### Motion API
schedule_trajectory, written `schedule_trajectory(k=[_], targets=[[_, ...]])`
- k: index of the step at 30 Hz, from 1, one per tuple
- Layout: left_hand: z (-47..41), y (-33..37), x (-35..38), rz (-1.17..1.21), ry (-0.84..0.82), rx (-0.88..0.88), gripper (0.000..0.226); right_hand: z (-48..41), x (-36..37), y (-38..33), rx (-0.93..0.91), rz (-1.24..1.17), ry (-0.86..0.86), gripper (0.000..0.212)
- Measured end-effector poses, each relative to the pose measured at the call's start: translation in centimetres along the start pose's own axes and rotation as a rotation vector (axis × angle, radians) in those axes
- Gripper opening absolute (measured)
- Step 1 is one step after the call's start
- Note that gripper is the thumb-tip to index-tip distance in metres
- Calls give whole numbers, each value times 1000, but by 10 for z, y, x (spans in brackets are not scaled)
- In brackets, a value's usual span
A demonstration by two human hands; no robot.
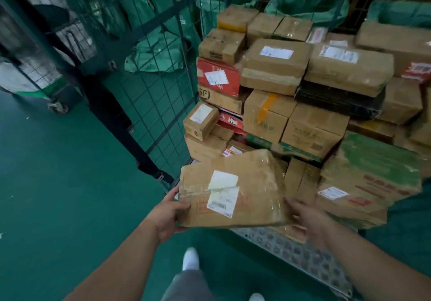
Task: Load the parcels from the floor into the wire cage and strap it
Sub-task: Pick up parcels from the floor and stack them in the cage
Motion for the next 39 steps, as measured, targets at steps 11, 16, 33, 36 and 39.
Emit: schedule_trajectory(k=[11,16,33,36,39], targets=[[-203,124,6,-477,-121,-79,75,-123,122,-22,86,-493,153,38],[-281,180,5,-701,-146,-144,80,-157,173,-66,98,-474,228,59],[-443,233,64,-758,112,33,78,-309,174,-135,4,-206,388,17],[-439,242,68,-745,143,46,78,-314,177,-136,15,-210,374,11],[-437,242,62,-741,138,38,68,-314,180,-140,22,-201,355,22]])
Point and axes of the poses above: each hand's wrist, its own z-axis away from the middle knuckle, its own x-axis out of the palm, y = z × x, the point moved 6 cm from there along -z, towards the middle knuckle, and after that the axes turned 3 degrees about -z, right-handed, at the moved point
